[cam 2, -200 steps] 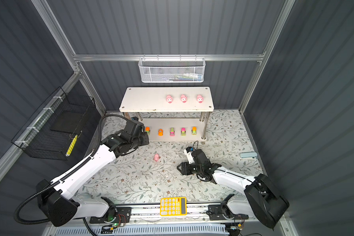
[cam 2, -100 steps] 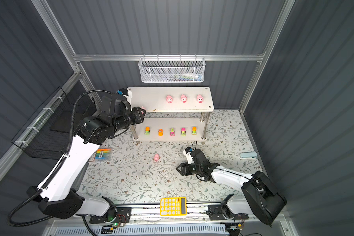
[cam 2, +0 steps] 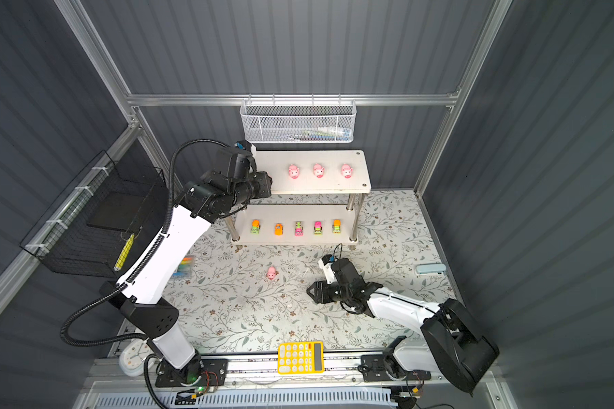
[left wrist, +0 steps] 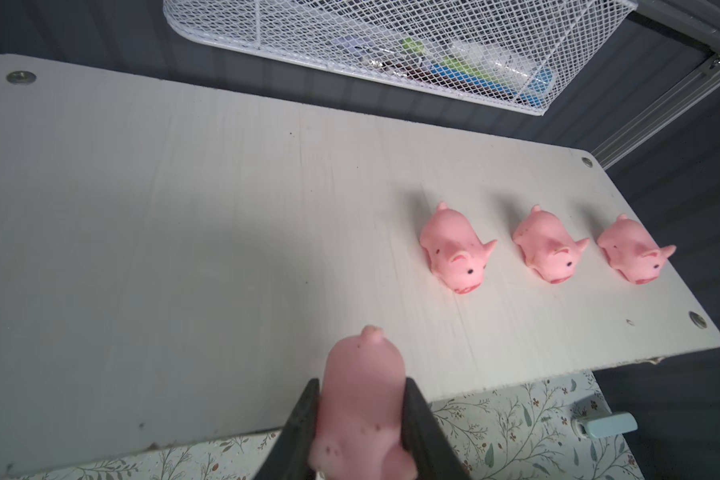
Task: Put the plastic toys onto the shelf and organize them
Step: 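Lower the held pig onto the top shelf beside the row of pigs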
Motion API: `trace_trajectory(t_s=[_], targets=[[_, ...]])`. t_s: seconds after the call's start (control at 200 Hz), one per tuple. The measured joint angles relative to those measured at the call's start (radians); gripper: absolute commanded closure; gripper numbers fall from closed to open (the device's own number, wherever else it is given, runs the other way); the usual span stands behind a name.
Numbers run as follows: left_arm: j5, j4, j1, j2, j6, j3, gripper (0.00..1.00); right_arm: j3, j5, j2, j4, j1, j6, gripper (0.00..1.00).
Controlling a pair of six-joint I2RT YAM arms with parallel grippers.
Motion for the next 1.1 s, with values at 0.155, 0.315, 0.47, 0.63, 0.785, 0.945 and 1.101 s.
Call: trace_trajectory(t_s=[0.155, 0.315, 0.47, 0.63, 0.785, 0.945, 1.101], targets=[[-0.022, 0.028, 0.010, 0.033, 0.013, 0.017, 0.66, 0.000, 0.005, 0.000, 0.000, 0.000, 0.000, 0.40], [-0.037, 0.057, 0.022, 0.069, 0.022, 0.051, 0.66, 0.000, 0.007, 0.002, -0.001, 0.000, 0.000, 0.40], [-0.048, 0.077, 0.034, 0.090, 0.036, 0.059, 0.66, 0.000, 0.008, 0.002, -0.004, 0.000, 0.000, 0.40], [-0.048, 0.089, 0.052, 0.109, 0.040, 0.059, 0.66, 0.000, 0.008, 0.002, -0.007, 0.000, 0.000, 0.40], [-0.048, 0.097, 0.071, 0.116, 0.040, 0.059, 0.66, 0.000, 0.011, 0.002, -0.007, 0.000, 0.000, 0.40], [-0.044, 0.111, 0.081, 0.120, 0.040, 0.062, 0.66, 0.000, 0.014, 0.002, -0.007, 0.000, 0.000, 0.40], [-0.037, 0.114, 0.087, 0.142, 0.040, 0.081, 0.66, 0.000, 0.014, 0.002, -0.007, 0.000, 0.000, 0.40]])
